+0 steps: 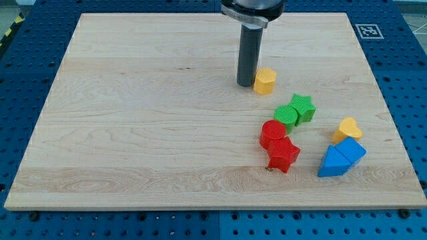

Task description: Move the yellow hexagon closer to the green star

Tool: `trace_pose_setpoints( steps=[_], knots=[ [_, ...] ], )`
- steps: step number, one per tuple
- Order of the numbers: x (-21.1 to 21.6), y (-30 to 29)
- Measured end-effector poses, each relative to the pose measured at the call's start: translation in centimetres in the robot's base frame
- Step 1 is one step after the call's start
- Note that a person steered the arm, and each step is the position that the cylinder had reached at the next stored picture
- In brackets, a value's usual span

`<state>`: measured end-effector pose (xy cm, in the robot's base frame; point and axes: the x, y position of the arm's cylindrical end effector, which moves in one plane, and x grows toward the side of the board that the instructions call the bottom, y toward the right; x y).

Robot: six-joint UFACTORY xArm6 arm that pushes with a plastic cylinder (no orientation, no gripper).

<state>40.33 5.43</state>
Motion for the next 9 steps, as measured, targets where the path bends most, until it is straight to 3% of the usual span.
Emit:
trace_pose_setpoints(
  steps=[2, 4, 6, 9],
  knots=[
    [0.1, 2.6],
    [-4.0, 3.4],
    [-2.9, 0.5],
    [-1.8, 4.0]
  ],
)
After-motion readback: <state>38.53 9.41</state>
